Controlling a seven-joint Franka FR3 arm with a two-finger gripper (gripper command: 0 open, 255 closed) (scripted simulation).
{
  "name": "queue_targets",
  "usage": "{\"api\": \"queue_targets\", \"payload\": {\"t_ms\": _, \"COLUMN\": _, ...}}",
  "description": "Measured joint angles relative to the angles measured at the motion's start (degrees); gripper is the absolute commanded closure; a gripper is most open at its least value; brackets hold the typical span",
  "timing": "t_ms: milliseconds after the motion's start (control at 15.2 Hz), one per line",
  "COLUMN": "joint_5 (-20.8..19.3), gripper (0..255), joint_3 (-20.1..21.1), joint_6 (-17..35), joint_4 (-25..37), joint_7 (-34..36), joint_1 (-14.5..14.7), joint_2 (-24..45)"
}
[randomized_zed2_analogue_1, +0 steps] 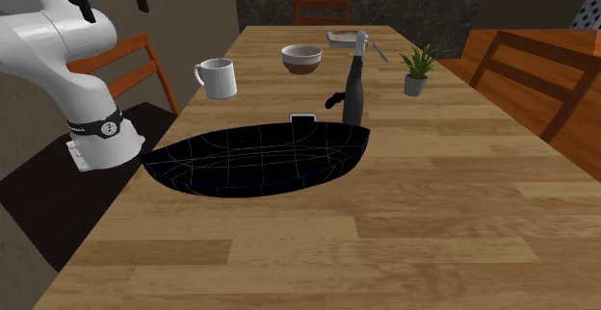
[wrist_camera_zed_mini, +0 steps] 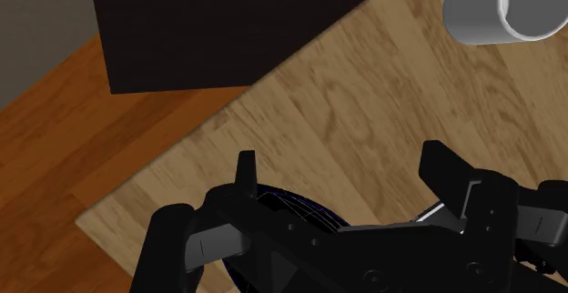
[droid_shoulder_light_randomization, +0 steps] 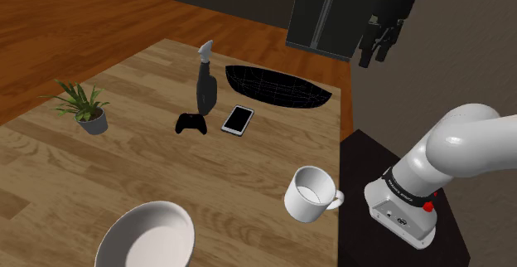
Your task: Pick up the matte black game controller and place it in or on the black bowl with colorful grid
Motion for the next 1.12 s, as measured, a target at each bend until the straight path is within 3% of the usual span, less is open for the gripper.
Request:
{"api": "queue_targets", "payload": {"t_ms": 264, "joint_5": 0.75, "gripper": 0, "joint_3": 1.24, "joint_6": 3.04, "joint_4": 0.59, "joint_7": -0.28, "joint_1": 1.0, "joint_2": 3.52}}
{"api": "queue_targets", "payload": {"t_ms": 1122, "joint_5": 2.41, "gripper": 0, "joint_3": 9.32, "joint_6": 19.98, "joint_4": 9.72, "joint_7": -1.02, "joint_1": 6.13, "joint_2": 28.25}}
